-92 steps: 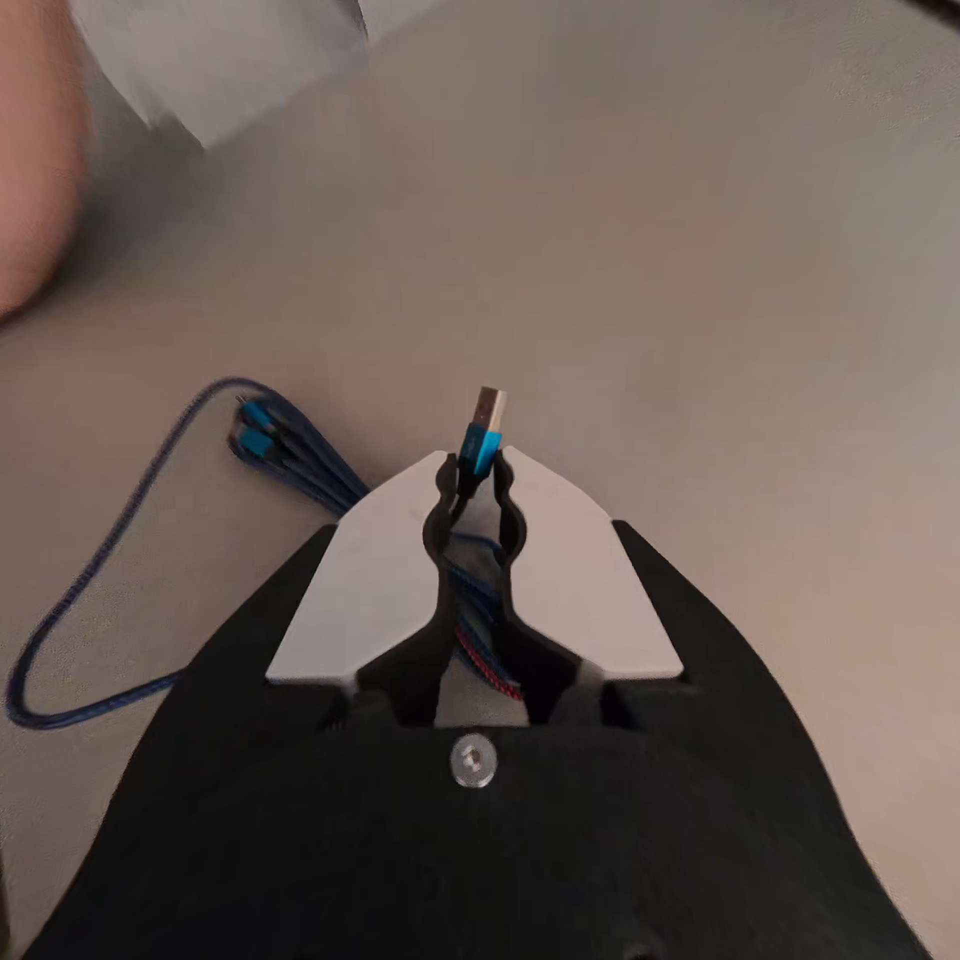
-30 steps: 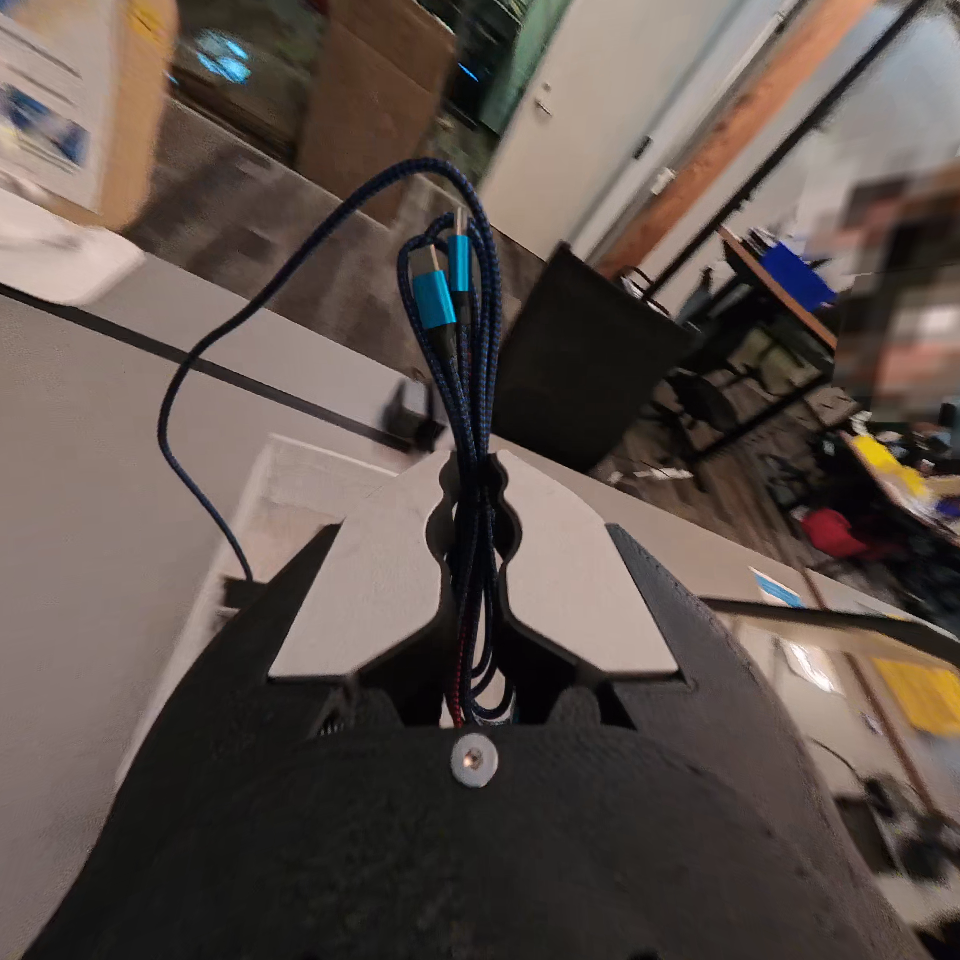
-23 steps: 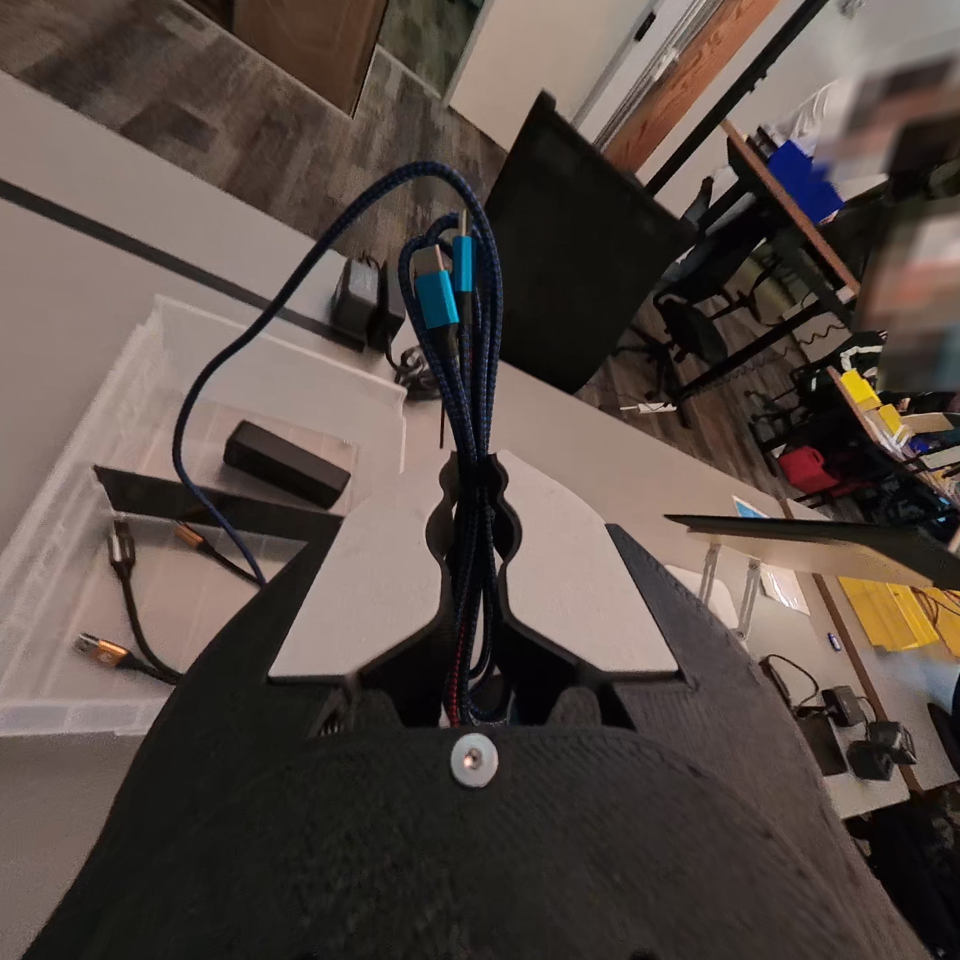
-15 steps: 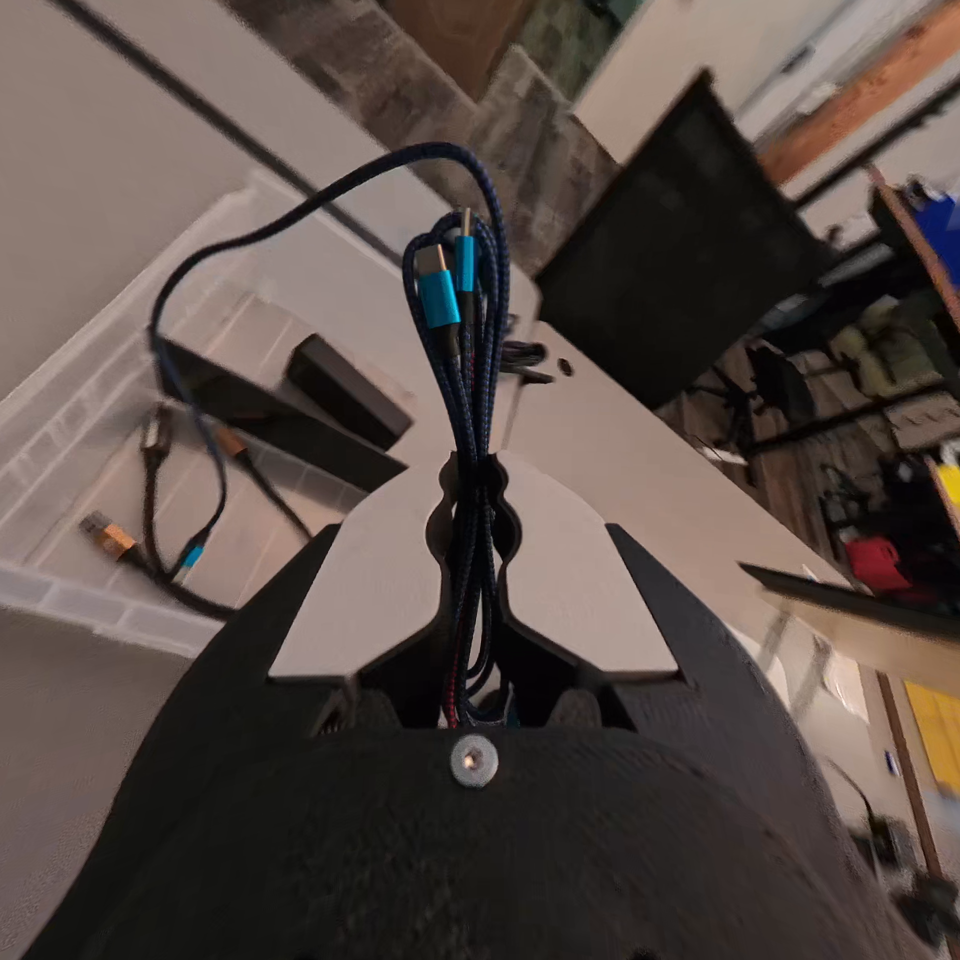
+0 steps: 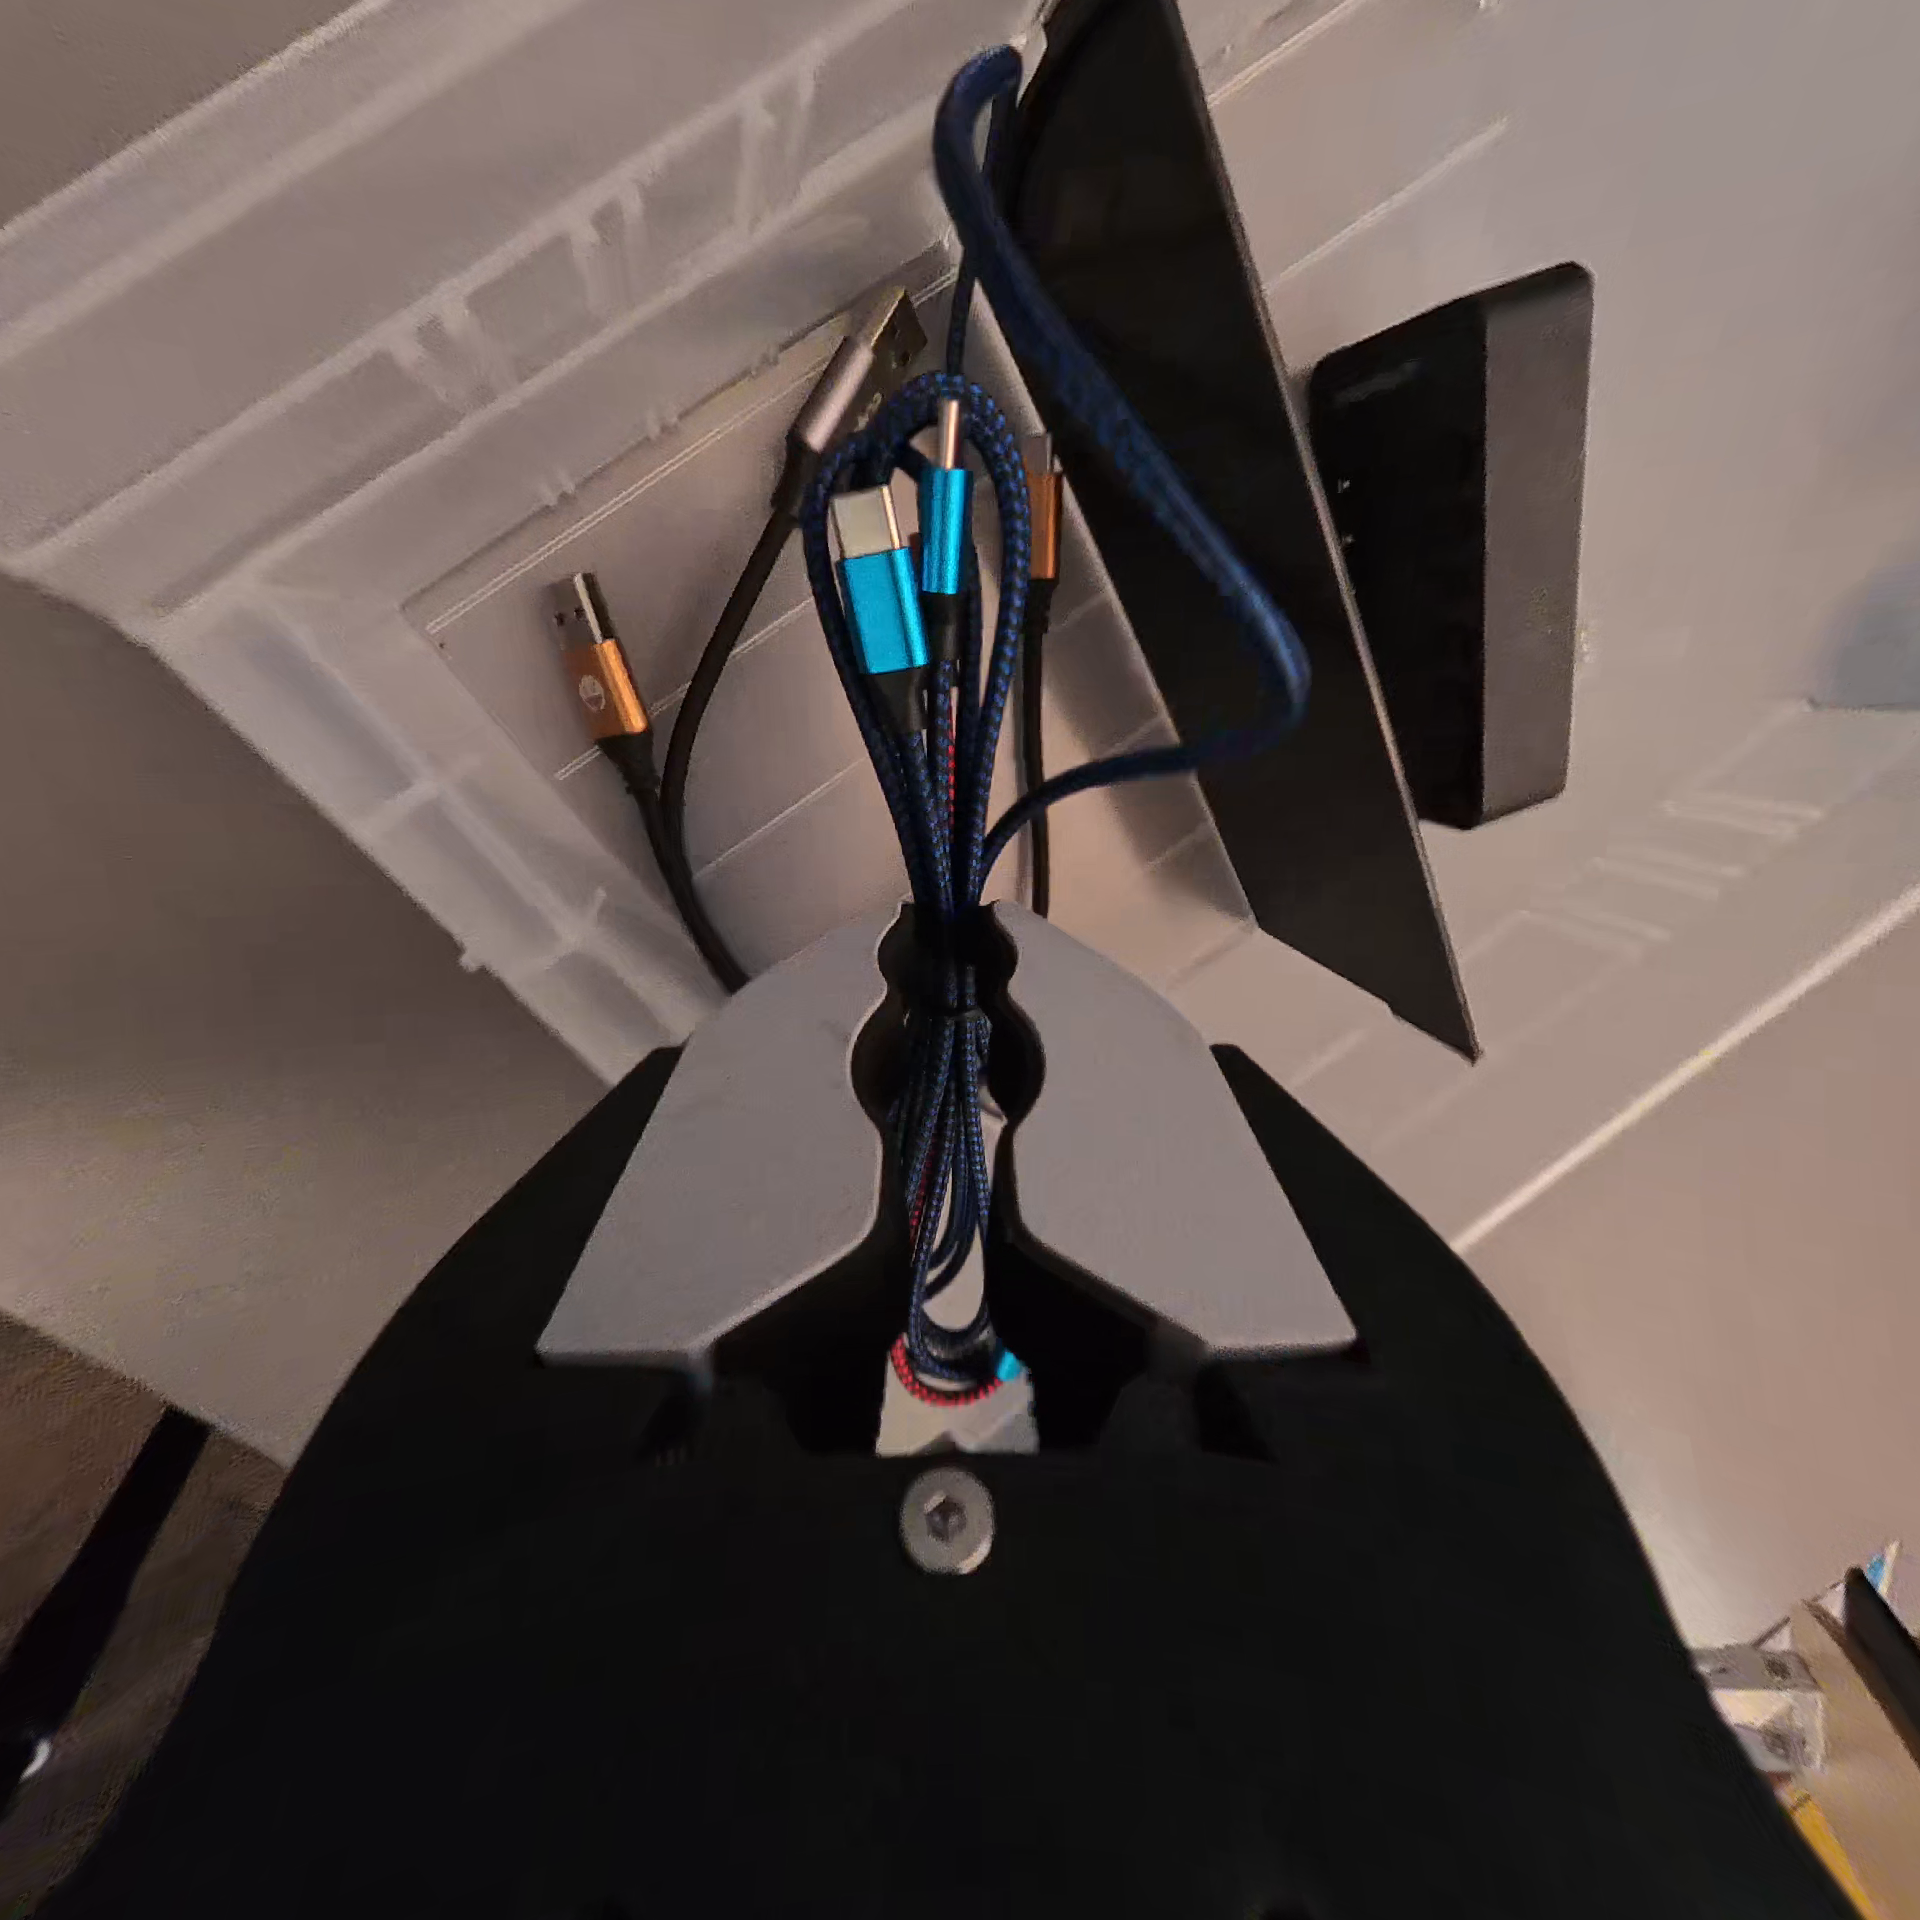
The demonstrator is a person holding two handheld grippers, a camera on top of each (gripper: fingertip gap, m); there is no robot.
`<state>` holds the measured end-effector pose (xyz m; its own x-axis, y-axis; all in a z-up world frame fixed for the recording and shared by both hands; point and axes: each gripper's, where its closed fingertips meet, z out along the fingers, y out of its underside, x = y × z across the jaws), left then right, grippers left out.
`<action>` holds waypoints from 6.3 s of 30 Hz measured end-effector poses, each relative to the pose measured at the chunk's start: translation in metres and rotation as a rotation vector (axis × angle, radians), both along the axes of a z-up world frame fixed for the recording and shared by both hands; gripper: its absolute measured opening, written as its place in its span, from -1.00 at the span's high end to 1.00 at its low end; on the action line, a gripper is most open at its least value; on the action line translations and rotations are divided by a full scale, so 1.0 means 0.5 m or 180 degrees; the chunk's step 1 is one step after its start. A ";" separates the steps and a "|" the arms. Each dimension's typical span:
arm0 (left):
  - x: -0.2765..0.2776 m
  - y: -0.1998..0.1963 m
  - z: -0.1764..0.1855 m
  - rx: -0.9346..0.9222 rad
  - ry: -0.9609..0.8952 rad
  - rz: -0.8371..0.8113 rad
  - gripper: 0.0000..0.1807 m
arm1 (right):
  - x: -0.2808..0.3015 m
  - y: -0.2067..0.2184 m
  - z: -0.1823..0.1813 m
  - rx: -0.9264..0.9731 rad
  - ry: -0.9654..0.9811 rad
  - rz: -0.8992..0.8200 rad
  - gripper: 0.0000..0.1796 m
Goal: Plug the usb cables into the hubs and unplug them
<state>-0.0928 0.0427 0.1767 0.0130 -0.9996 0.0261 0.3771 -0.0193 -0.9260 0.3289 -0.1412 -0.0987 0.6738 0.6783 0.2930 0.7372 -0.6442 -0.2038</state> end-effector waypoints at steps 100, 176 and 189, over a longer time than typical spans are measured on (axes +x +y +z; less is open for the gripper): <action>0.062 0.048 -0.075 0.0521 0.0718 0.1304 0.69 | -0.840 0.360 0.518 0.4307 -0.1797 0.2396 0.90; -0.043 0.126 -0.042 -0.0587 -0.0025 0.0387 0.68 | -0.895 0.305 0.513 0.4137 -0.2519 0.2887 0.90; -0.039 0.048 -0.008 -0.0443 0.0053 -0.0103 0.69 | -0.650 0.314 0.536 0.3271 -0.0573 0.1210 0.90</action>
